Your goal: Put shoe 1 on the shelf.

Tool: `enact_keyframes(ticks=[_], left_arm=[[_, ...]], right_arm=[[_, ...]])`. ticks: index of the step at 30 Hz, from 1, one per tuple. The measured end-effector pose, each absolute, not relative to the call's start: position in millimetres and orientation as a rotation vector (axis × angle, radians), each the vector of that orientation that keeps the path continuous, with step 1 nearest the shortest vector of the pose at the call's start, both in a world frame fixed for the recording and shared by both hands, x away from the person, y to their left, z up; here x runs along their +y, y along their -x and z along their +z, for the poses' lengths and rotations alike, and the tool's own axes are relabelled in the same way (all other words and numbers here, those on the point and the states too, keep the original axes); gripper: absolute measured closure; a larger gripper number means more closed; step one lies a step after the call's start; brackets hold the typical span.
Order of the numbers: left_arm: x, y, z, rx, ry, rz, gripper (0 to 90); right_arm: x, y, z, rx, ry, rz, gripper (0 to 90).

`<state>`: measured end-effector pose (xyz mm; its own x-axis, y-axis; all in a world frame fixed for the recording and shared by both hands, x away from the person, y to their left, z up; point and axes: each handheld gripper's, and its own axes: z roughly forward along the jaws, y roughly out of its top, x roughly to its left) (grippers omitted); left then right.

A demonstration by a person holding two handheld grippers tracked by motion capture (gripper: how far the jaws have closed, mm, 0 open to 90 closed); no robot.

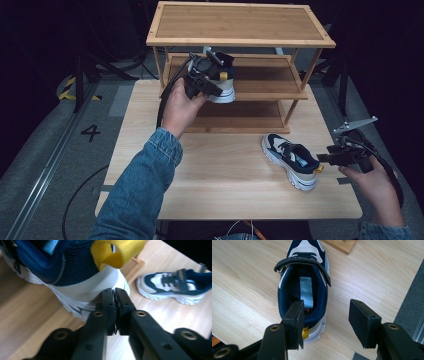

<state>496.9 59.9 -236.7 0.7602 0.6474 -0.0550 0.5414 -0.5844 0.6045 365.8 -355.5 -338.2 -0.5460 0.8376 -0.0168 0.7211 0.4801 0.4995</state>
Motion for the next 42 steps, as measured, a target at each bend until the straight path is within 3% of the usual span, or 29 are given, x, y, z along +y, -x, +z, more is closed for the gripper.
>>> enact_keyframes(ticks=[12,21,24,27,30,42], left_arm=[[54.4,-516.0,-246.0,0.97,-2.27,0.287,81.2],[52.2,-523.1,-249.1,0.989,-2.216,0.233,78.8],[52.5,-521.9,-248.1,0.966,-2.244,0.234,66.4],[49.8,-512.9,-246.5,0.958,-2.259,0.242,64.7],[50.7,-500.8,-244.1,0.916,-2.295,0.249,56.4],[83.7,-438.5,-255.7,0.852,-2.408,0.246,47.8]], right_arm=[[-355.4,-365.9,-338.1,2.47,-1.33,0.649,46.6],[-356.3,-365.2,-337.2,2.466,-1.329,0.657,46.6],[-357.2,-364.5,-336.0,2.461,-1.33,0.66,46.6],[-357.9,-364.5,-335.8,2.463,-1.332,0.657,46.4],[-359.0,-364.0,-335.7,2.466,-1.337,0.641,45.5],[-363.6,-356.5,-328.1,2.473,-1.362,0.61,44.3]])
